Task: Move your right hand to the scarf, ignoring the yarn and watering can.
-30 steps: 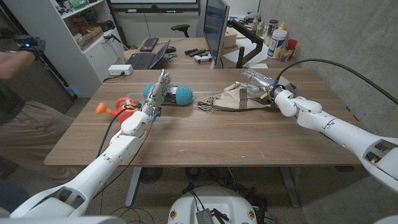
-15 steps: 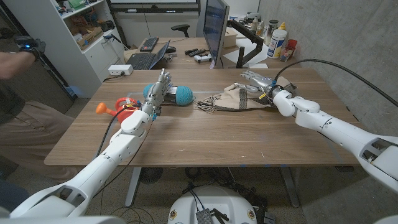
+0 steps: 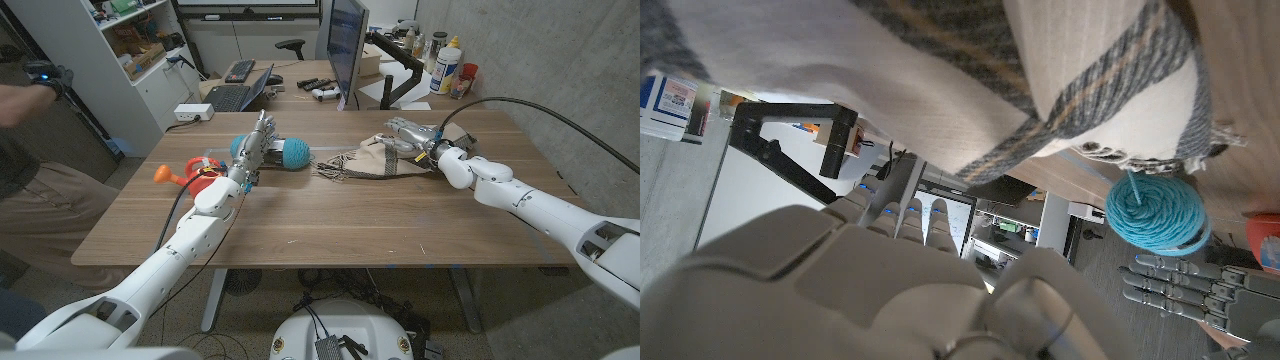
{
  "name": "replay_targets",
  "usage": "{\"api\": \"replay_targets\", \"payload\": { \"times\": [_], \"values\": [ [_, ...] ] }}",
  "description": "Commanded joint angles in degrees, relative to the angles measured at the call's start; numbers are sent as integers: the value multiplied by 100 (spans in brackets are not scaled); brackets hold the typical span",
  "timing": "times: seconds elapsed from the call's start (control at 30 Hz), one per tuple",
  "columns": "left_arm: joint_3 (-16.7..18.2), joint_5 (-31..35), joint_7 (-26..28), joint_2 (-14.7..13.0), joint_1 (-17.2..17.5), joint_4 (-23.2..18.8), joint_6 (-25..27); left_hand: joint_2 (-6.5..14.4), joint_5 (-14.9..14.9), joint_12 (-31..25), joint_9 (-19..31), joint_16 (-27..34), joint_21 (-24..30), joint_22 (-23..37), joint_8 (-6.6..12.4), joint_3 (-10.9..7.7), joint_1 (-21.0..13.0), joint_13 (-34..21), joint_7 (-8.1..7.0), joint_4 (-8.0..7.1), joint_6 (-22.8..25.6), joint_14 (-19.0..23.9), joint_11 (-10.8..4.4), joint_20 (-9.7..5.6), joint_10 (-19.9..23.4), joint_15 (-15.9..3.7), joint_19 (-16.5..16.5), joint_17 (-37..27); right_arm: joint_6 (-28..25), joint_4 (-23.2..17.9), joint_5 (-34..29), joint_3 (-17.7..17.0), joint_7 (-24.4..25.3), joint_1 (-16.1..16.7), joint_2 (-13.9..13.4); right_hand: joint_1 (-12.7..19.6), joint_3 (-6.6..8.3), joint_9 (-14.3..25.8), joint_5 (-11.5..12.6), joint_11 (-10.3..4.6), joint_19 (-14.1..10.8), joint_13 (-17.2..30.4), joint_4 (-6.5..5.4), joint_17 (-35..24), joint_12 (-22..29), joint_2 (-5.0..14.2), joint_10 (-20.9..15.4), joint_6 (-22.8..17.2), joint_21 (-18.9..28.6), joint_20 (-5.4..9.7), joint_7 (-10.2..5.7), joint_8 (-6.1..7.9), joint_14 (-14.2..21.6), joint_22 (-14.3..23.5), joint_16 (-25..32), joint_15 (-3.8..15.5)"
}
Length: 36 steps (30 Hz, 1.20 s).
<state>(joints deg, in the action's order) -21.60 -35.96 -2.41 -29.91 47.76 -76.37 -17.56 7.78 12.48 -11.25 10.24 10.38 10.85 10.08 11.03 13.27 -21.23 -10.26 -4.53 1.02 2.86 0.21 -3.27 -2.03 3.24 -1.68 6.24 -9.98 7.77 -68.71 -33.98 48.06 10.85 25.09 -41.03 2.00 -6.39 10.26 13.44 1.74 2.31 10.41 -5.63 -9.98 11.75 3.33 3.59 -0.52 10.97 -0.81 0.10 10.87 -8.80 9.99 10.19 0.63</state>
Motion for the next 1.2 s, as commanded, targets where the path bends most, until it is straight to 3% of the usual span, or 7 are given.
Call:
{"api": "replay_targets", "payload": {
  "times": [0.03,1.2],
  "values": [
    [31,-23,-16,-23,21,8,-25,-8,4,-16,32,25,45,7,16,-19,-74,-31,-39,-4,-5,19,-50,-84,23,-445,36,-18,47,84,18,62,-32,-19,51,-58,-31,30,56,11,4,18,-1,-18,15,-12,-17,-41,16,26,-15,3,-22,25,22,32],
    [63,-5,45,-29,82,-25,-91,-18,-7,-27,33,27,45,9,14,-45,-97,-32,-43,15,9,30,-20,-106,60,-438,44,-21,63,295,69,183,-71,-84,161,-57,-39,31,85,-6,6,18,-14,-17,19,10,-10,-40,18,39,-31,1,-16,25,23,55]
  ]
}}
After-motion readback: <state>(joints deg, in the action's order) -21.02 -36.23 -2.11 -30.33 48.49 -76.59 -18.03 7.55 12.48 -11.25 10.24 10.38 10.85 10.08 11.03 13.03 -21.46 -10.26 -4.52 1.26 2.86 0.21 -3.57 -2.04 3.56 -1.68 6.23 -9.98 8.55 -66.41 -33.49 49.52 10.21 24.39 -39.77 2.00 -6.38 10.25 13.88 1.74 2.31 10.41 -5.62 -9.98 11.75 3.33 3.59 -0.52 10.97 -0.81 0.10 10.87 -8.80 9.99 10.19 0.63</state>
